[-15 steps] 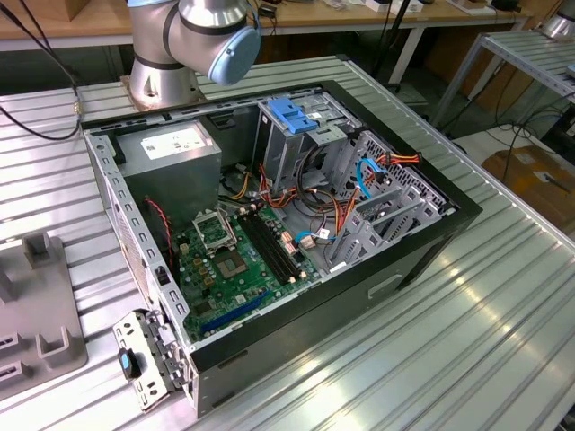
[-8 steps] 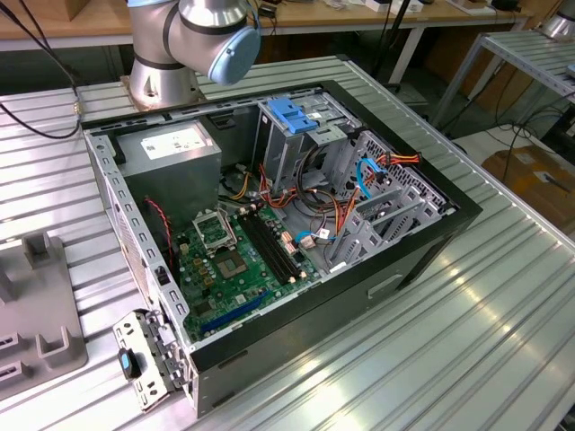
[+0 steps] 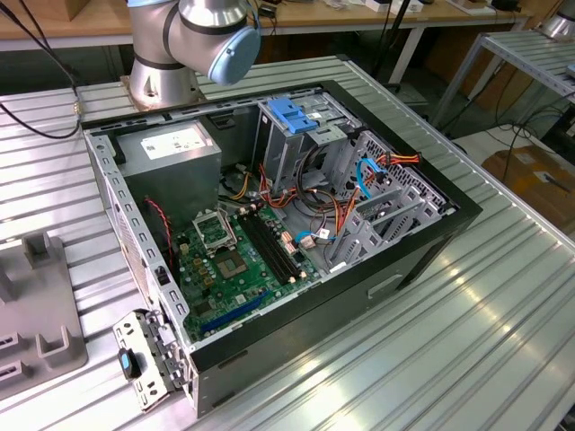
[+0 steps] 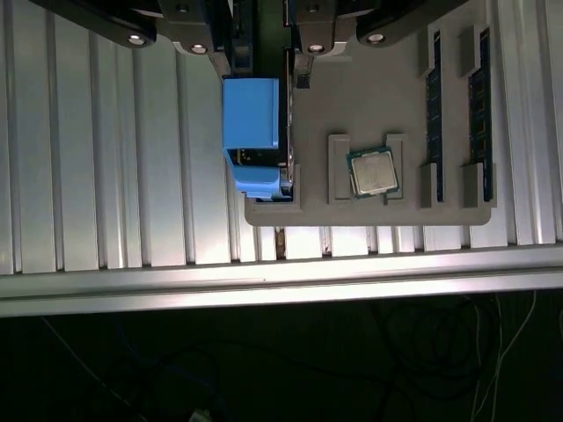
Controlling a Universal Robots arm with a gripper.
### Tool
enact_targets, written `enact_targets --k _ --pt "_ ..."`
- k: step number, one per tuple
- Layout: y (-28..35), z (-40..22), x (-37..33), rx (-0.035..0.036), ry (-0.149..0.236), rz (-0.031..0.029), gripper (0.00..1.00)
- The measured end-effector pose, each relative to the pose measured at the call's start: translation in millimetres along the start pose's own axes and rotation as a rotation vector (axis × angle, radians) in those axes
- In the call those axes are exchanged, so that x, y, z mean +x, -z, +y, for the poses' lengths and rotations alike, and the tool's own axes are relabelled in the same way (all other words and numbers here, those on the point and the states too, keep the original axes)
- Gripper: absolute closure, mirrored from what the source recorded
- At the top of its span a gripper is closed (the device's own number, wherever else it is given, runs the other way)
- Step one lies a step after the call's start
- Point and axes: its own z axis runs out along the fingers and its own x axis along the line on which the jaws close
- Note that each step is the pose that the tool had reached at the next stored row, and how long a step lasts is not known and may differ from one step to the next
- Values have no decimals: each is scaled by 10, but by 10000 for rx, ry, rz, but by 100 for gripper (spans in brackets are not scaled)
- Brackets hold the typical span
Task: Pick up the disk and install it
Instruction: 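Pick up the disk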
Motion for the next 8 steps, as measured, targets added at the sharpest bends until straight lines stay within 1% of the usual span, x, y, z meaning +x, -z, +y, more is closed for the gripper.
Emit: enact_targets --k 2,3,4,8 --pt "14 0 0 -2 1 1 65" --pt "34 0 -1 -1 0 0 65" --pt "70 -1 -2 0 0 0 65" --pt "174 -2 -4 0 0 0 65"
